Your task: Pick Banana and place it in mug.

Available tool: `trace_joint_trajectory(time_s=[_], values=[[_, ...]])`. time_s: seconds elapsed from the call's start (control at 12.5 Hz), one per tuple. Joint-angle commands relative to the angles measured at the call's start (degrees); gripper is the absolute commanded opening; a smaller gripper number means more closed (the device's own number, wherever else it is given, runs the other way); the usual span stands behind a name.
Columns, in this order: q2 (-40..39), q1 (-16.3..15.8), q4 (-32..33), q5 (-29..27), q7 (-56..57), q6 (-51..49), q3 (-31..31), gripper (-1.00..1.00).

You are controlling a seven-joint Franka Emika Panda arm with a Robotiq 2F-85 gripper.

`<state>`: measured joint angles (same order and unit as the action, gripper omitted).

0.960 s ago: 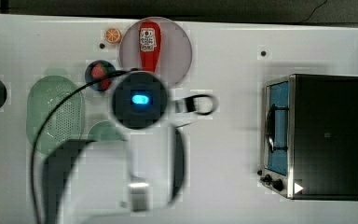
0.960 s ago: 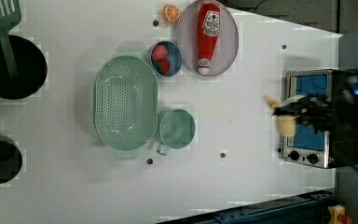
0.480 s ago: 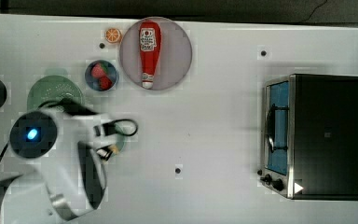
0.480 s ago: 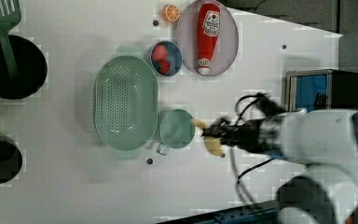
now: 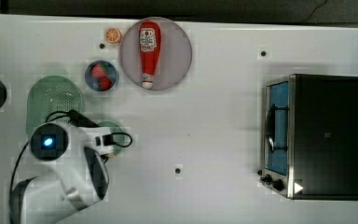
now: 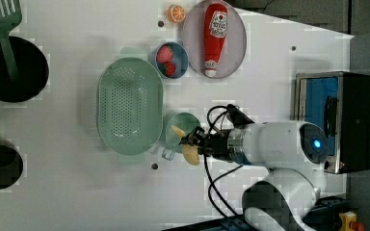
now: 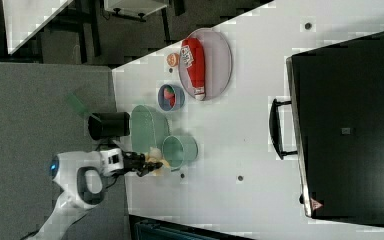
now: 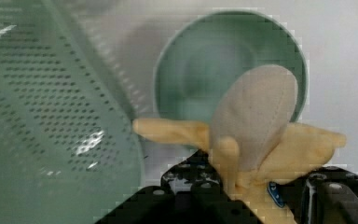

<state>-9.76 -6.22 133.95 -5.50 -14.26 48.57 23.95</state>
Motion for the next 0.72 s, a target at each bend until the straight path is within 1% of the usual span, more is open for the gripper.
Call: trace_joint_trajectory(time_s=[0.08, 0.32, 0.4, 0.56, 0.64, 0.72], values=[[-1.5, 2.8, 0.0, -0.2, -4.6, 4.1, -1.0, 0.22], [-1.8, 2.8, 0.0, -0.1, -4.6, 4.9, -1.1, 0.9], [-1.7, 2.8, -0.1, -0.2, -4.6, 4.9, -1.1, 1.0], [0.2, 3.2, -1.1, -0.2, -4.6, 5.0, -1.6, 1.0], [2.1, 3.4, -2.1, -0.2, -4.6, 3.7, -2.1, 1.0], [4.5, 3.7, -3.3, -0.2, -4.5, 0.4, -2.7, 1.0]])
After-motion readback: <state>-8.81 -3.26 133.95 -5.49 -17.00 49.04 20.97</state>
